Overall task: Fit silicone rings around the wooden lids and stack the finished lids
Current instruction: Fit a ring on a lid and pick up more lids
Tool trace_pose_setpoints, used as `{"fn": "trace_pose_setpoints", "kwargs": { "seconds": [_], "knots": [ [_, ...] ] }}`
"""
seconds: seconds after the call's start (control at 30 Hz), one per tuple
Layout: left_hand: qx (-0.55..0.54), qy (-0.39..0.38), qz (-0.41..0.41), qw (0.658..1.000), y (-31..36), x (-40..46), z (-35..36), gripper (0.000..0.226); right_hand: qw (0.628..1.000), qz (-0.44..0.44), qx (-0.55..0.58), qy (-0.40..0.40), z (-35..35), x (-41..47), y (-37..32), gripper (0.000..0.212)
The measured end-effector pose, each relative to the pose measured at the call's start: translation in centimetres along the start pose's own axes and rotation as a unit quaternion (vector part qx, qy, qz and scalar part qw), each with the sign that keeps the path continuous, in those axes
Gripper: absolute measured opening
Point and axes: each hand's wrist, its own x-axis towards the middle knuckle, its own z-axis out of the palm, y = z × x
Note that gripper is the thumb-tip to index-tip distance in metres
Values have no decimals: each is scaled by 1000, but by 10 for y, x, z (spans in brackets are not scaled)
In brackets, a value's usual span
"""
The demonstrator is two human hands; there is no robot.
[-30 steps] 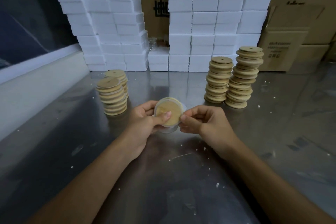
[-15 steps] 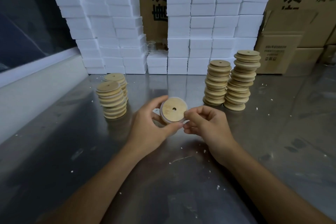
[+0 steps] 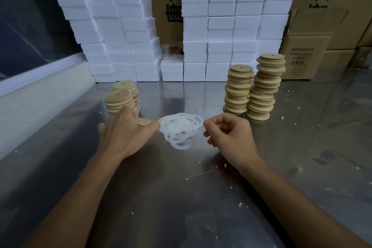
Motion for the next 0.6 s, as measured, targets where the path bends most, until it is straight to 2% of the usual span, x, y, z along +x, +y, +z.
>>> {"fn": "trace_pose_setpoints", "kwargs": {
  "seconds": [0.1, 0.17, 0.3, 0.47, 0.6],
  "knots": [
    [103, -115, -82, 985, -6, 3, -9, 60, 1000, -6, -13, 6, -2, 2, 3, 12],
    [132, -136, -110, 976, -11, 4, -11, 55, 1000, -12, -22, 7, -4, 3, 5, 11],
    [101, -106, -139, 979, -17, 8, -8, 62, 996, -34, -63, 54, -8, 8, 9, 12],
    [82, -10, -141, 986, -21, 8, 1, 70, 983, -59, -91, 145, -19, 14, 12, 11],
    [81, 48, -115, 989, -27, 9, 11, 53, 971, -64, -115, 197, -26, 17, 14, 10]
  ]
}}
